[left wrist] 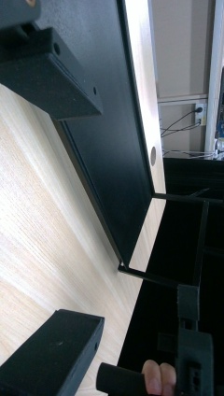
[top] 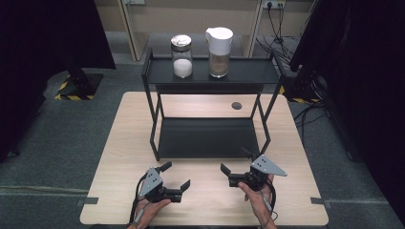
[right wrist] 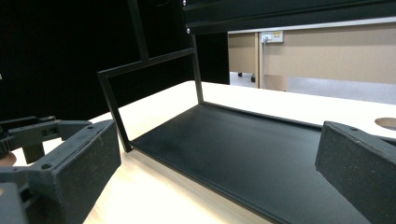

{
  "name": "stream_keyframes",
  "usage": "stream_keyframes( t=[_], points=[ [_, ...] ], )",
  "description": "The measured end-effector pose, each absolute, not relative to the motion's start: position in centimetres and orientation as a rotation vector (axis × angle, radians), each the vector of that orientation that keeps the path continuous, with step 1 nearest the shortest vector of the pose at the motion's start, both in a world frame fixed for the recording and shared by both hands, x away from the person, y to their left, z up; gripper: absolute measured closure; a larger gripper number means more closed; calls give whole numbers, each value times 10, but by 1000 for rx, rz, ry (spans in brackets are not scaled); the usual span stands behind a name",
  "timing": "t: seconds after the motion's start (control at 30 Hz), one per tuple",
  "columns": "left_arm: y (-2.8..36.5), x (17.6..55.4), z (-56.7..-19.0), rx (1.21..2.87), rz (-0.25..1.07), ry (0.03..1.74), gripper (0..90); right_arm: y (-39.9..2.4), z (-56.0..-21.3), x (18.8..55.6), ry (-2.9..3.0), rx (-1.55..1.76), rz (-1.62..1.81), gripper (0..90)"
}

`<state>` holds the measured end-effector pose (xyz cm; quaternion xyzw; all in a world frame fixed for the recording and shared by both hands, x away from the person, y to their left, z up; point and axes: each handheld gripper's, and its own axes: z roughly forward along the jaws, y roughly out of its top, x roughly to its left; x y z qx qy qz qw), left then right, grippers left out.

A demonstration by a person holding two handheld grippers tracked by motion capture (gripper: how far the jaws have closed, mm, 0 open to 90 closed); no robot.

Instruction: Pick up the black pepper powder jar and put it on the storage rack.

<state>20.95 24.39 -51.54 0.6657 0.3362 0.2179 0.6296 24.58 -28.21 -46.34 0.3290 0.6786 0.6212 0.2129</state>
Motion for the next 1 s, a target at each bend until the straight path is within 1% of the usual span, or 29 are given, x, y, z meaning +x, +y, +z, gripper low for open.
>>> stream_keyframes(
  t=[0.5,1.0],
  points=[
    [244,210,-516,1521,500,779,11,-279,-481,240,1921,918,1736,3],
    [246,210,-515,1514,511,785,12,-277,-491,237,1974,916,1736,3]
  ],
)
